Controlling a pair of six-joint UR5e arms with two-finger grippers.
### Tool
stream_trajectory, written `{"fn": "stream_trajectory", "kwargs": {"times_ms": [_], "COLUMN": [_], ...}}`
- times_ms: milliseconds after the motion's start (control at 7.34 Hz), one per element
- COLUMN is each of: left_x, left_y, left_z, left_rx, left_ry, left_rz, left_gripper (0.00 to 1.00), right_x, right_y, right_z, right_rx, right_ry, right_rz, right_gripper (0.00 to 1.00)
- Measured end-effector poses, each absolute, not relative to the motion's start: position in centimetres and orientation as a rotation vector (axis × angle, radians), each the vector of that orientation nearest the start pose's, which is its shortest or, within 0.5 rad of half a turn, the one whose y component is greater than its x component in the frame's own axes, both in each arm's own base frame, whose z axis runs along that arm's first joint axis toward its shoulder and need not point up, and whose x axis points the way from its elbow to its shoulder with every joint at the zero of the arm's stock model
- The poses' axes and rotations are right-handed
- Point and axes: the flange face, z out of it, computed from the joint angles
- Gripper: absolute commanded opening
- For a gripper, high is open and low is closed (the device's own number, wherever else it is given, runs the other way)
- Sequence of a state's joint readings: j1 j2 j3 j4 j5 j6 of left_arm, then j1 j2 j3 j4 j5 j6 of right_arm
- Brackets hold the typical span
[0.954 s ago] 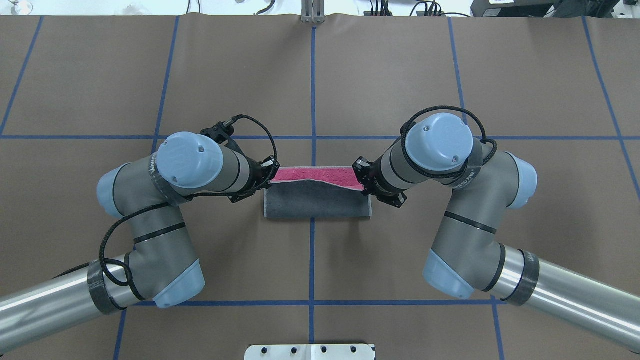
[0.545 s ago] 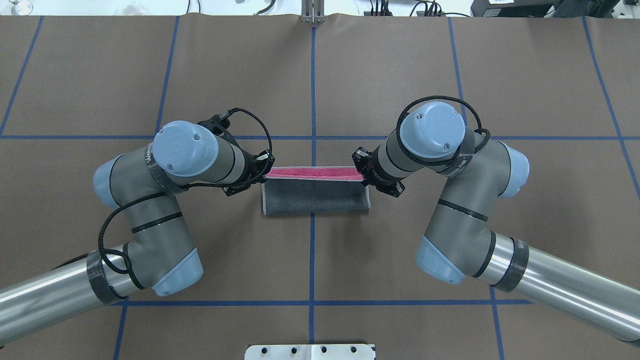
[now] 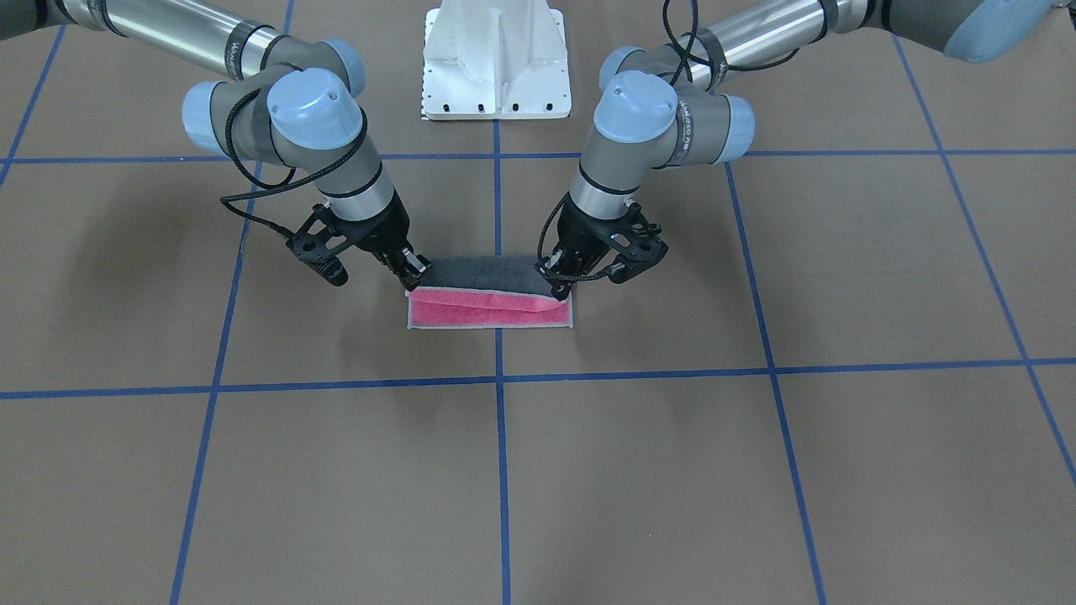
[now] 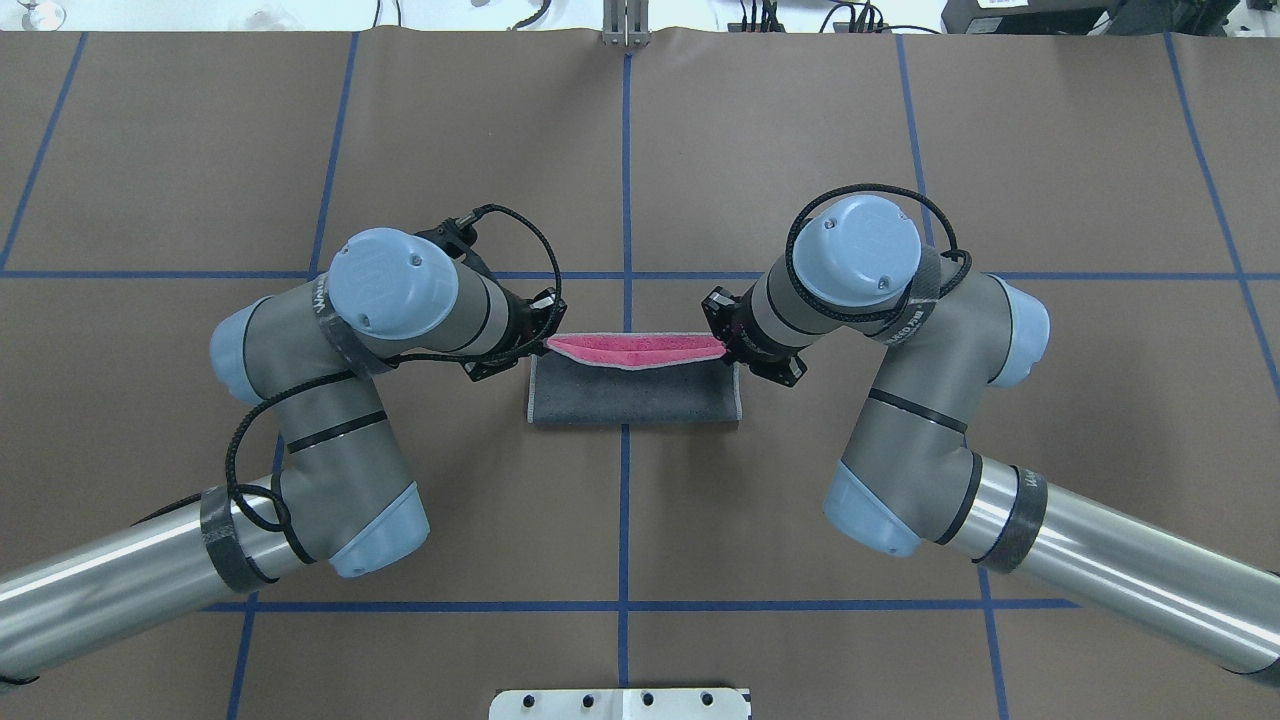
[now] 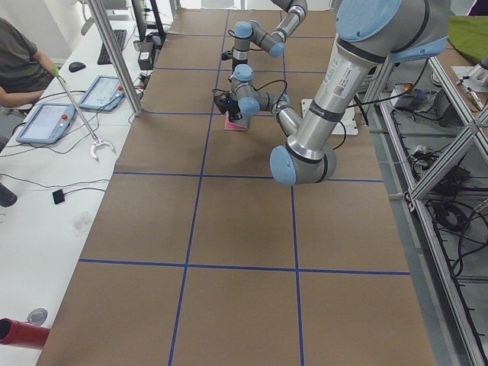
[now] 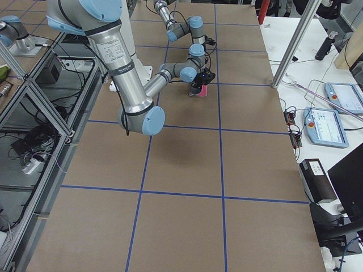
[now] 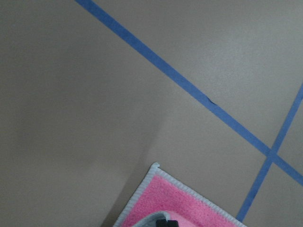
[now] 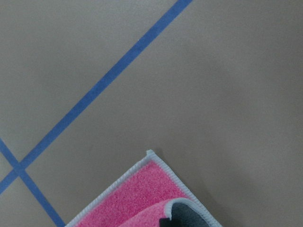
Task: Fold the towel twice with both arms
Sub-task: 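Lift both near corners and fold them over toward the far edge, then release the folded edge and raise both grippers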
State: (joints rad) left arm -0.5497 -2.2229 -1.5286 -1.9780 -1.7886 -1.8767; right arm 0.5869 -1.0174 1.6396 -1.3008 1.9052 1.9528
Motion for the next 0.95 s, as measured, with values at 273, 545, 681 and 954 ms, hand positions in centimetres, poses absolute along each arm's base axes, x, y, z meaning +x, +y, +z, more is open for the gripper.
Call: {"fn": "stream_trajectory", "kwargs": {"times_ms": [273, 545, 681, 954], "left_x": [55.1, 54.8, 54.7, 54.7], "left_y": [-47.4, -47.9, -48.0, -48.1], "left_z": [24.5, 24.6, 24.7, 25.0], "left_rx": [-0.072, -0.068, -0.066, -0.066], "left_ry": [1.042, 1.041, 1.04, 1.034], "left_rz": [-0.671, -0.677, -0.679, -0.681], "left_gripper": [0.0, 0.55, 0.85, 1.0], "right_x": [-51.0, -51.3, -51.3, -51.3], "right_y": [-46.3, -46.6, -46.7, -47.2], "right_z": [27.5, 27.5, 27.5, 27.4], "right_rx": [-0.223, -0.223, -0.221, -0.217], "right_ry": [-0.934, -0.93, -0.93, -0.93], "right_rz": [0.75, 0.751, 0.754, 0.759], "right_gripper": [0.0, 0.0, 0.32, 1.0]}}
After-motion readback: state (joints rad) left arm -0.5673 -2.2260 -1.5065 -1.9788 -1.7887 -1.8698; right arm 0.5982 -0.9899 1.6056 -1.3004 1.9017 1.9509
